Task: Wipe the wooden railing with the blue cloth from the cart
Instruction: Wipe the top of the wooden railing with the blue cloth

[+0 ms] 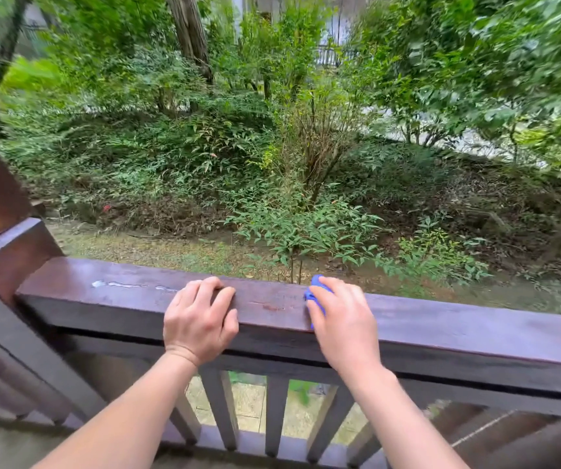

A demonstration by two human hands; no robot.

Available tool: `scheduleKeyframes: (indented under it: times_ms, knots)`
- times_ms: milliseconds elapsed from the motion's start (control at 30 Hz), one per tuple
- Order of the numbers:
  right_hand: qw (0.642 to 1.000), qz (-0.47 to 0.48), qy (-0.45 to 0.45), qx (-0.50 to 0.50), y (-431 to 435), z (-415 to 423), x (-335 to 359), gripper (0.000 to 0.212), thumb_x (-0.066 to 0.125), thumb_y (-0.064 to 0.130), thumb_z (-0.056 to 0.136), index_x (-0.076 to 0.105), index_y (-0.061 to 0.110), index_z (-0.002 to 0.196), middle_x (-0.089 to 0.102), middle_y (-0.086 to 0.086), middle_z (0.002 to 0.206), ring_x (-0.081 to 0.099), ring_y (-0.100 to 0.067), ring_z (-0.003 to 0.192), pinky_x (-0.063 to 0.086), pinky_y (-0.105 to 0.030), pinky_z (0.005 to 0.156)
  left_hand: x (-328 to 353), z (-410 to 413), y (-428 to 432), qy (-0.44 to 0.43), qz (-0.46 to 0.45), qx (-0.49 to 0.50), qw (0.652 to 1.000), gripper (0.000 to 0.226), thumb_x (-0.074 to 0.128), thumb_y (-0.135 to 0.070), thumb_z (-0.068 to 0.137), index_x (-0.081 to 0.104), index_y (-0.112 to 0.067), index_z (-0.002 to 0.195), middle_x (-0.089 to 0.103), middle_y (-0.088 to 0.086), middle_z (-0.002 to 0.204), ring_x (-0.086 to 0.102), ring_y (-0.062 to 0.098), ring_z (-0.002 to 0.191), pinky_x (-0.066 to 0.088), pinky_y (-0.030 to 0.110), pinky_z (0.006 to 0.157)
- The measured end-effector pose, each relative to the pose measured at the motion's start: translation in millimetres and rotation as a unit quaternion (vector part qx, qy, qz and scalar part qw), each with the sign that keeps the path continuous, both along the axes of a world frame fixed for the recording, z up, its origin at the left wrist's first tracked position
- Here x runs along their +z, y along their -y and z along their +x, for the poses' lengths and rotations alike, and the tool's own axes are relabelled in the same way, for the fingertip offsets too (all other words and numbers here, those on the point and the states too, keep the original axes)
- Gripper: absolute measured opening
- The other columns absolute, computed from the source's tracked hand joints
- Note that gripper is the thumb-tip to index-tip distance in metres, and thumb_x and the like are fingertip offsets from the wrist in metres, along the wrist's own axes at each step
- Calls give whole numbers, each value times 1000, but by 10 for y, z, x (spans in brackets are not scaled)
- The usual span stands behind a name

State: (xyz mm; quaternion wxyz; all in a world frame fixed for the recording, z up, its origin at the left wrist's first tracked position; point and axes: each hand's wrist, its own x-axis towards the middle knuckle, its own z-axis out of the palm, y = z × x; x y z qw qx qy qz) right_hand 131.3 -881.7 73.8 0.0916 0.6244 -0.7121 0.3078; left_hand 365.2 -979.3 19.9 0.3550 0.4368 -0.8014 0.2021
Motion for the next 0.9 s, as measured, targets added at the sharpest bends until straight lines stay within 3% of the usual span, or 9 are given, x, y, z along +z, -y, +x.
scheduleKeyframes:
  times_ms: [100,233,300,433,500,667,833,900]
  knots:
    - [993,2,-48,107,-138,-80,-61,20,56,33,88,67,23,101,65,2,113,56,-24,95,49,-32,84,-9,7,12,-2,6,-4,1000,40,33,-41,96,66,-20,102,65,6,107,58,31,91,47,42,76]
    - [998,14,11,-63,-101,-627,44,16,67,23,84,72,17,98,68,-5,109,58,-32,92,47,-35,85,2,-10,-4,-4,-1,-2,1000,40,32,-41,96,66,-20,101,65,6,106,57,31,91,47,41,75]
    - [996,12,17,-92,21,-467,76,15,67,19,83,72,13,96,69,-9,106,58,-34,91,47,-38,86,16,-17,3,-5,-6,-1,1000,39,33,-40,96,67,-20,100,65,6,105,57,30,91,47,41,75]
    - [997,1,-18,80,-22,259,-40,17,58,28,87,68,19,98,65,-2,113,57,-27,93,49,-35,85,8,-4,-10,2,-8,2,1000,33,41,-38,92,67,-21,99,65,6,105,57,30,91,46,41,76]
    - [993,-7,-27,117,-66,186,-57,19,55,32,89,67,21,100,64,0,114,56,-26,93,50,-33,83,16,-17,-13,5,-6,6,1000,31,43,-38,90,67,-21,99,65,6,105,57,31,90,46,41,76]
    - [998,58,16,-26,263,32,96,22,54,28,92,68,16,103,63,-4,116,52,-30,99,41,-35,91,36,-13,-28,6,-10,11,1000,29,45,-37,89,67,-21,98,65,5,105,58,30,91,44,40,76]
    - [982,19,-27,186,70,574,-50,24,53,36,89,66,20,103,63,0,118,56,-26,100,49,-34,88,4,-7,-4,2,-9,9,1000,39,33,-42,97,65,-21,100,65,5,105,57,30,91,44,42,74]
    - [981,18,-32,189,120,427,-22,24,56,36,88,67,19,102,65,-2,115,58,-28,99,50,-34,87,10,-12,-11,4,-4,8,1000,37,35,-42,95,65,-21,100,65,5,105,57,30,90,45,42,74]
